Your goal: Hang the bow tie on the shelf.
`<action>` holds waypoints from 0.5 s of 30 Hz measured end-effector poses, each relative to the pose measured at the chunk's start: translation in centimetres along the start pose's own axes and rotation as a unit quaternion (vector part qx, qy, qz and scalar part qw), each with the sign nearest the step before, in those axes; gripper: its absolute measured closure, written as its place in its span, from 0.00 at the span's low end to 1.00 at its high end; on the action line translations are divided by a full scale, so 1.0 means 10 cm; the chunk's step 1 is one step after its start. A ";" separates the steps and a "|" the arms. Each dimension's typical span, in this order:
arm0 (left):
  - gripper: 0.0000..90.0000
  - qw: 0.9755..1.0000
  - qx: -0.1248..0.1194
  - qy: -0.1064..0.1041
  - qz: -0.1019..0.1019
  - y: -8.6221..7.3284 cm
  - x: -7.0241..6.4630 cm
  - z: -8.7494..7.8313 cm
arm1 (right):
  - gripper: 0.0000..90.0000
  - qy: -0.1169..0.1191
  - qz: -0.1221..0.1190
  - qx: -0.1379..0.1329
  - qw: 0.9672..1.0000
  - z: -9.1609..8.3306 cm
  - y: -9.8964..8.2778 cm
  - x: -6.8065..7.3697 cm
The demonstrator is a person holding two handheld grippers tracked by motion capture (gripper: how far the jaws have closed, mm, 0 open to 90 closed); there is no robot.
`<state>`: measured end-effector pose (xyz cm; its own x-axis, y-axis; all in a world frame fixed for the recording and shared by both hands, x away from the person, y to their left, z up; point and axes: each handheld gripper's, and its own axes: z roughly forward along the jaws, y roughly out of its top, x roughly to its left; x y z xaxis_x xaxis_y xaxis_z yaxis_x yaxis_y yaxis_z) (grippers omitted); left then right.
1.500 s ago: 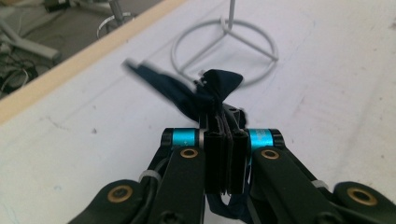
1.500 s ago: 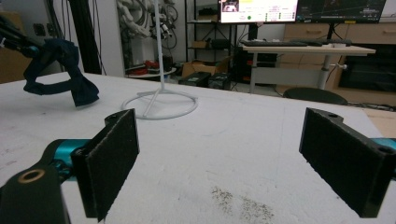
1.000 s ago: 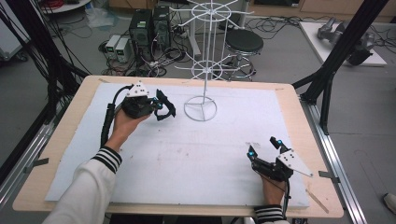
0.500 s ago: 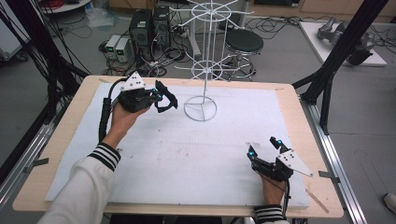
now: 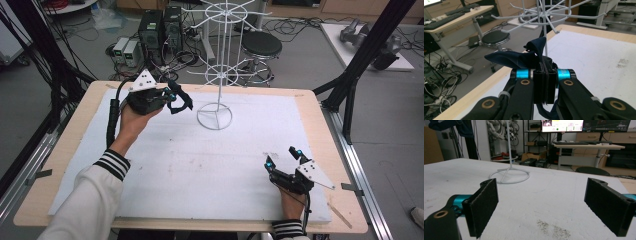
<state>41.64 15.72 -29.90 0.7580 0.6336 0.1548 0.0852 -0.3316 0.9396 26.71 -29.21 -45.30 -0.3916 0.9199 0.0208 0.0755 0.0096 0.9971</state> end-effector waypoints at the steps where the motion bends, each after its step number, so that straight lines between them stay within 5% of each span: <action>1: 0.98 1.000 -0.002 0.002 0.000 0.02 0.00 -0.01 | 0.12 0.000 0.000 0.000 1.000 0.00 0.00 0.00; 15: 0.98 0.999 -0.027 -0.018 0.012 0.27 -0.06 -0.15 | 0.12 0.001 -0.002 -0.001 1.000 0.00 0.00 0.00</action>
<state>40.46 15.49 -27.00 0.7828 0.5994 0.1671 0.0328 -0.3079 0.9509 26.75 -29.20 -45.30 -0.3935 0.9192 0.0163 0.0721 0.0132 0.9973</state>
